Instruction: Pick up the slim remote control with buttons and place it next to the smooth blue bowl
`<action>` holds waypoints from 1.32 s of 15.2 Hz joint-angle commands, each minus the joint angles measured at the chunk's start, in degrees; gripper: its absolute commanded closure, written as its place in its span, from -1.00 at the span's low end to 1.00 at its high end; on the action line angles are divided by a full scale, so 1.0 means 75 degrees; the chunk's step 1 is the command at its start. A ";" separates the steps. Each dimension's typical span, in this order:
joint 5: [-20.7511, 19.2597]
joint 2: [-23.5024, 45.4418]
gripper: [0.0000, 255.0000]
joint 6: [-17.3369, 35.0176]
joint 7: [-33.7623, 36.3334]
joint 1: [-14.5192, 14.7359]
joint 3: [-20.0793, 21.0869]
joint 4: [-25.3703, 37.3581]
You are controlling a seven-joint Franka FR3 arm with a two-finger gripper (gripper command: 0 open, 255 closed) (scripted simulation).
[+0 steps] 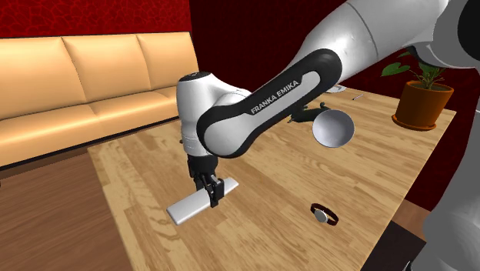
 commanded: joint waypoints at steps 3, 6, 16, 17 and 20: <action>0.0325 -0.0300 1.00 -0.0333 -0.0219 -0.0149 0.0148 0.0159; 0.0551 -0.0512 1.00 -0.0592 -0.0371 -0.0242 0.0235 0.0299; 0.1168 -0.1114 1.00 -0.1507 -0.0791 -0.0460 0.0393 0.0887; 0.1216 -0.1163 1.00 -0.1602 -0.0824 -0.0474 0.0400 0.0956; 0.1344 -0.1295 1.00 -0.1890 -0.0913 -0.0511 0.0413 0.1174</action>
